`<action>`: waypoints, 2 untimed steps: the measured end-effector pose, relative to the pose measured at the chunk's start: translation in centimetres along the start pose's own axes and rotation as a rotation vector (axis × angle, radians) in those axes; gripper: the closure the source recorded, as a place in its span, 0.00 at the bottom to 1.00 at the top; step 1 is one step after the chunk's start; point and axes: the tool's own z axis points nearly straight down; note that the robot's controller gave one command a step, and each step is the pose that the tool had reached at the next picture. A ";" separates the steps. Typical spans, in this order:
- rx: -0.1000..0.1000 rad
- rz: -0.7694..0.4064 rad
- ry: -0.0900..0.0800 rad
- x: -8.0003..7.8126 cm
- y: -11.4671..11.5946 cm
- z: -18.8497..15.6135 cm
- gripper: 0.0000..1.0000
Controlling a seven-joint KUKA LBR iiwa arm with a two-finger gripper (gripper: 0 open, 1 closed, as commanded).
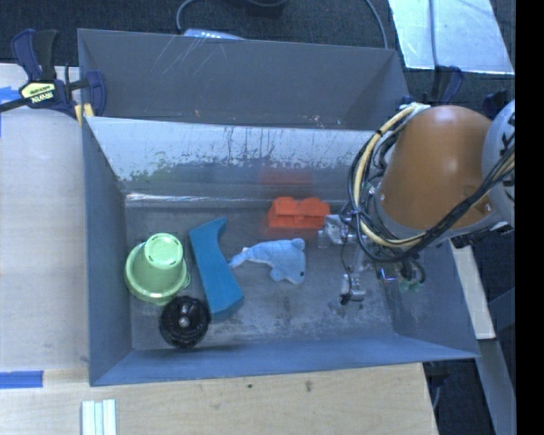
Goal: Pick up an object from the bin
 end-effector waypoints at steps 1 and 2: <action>0.000 0.000 -0.009 -0.2 0.0 -0.4 0.00; 0.000 0.061 -0.012 -2.9 1.9 4.7 0.00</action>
Offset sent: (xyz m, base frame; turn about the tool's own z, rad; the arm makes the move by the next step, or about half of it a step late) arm 0.0452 0.0348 -0.0903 0.1042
